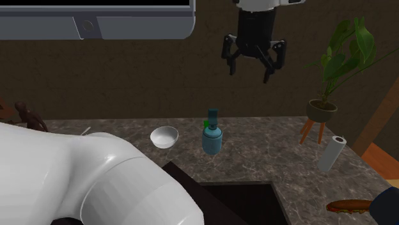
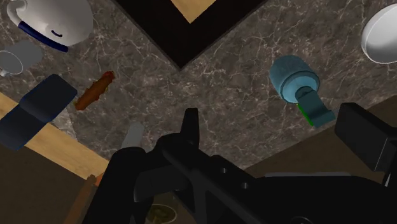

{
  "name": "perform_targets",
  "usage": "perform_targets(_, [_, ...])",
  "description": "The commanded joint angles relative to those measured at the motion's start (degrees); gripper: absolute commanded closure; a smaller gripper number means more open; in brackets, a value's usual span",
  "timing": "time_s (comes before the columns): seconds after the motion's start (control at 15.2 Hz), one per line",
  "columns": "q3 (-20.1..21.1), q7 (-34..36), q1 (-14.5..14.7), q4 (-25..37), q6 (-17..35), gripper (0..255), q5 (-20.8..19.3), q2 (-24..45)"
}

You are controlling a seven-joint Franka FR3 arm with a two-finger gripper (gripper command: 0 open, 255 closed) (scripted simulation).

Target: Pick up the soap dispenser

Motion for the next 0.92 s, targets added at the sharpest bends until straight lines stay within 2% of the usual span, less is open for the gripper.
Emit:
perform_targets(0.0, [0.45, -0.99, 1.14, -1.79, 5.15, 0, 0.62, 2.82])
perform_targets(0.46, [1.28, -5.53, 4.85, -4.75, 20.10, 0, 2.56, 13.49])
perform_targets(0.86, [2.08, -9.96, 8.09, -4.20, 32.06, 0, 4.67, 24.91])
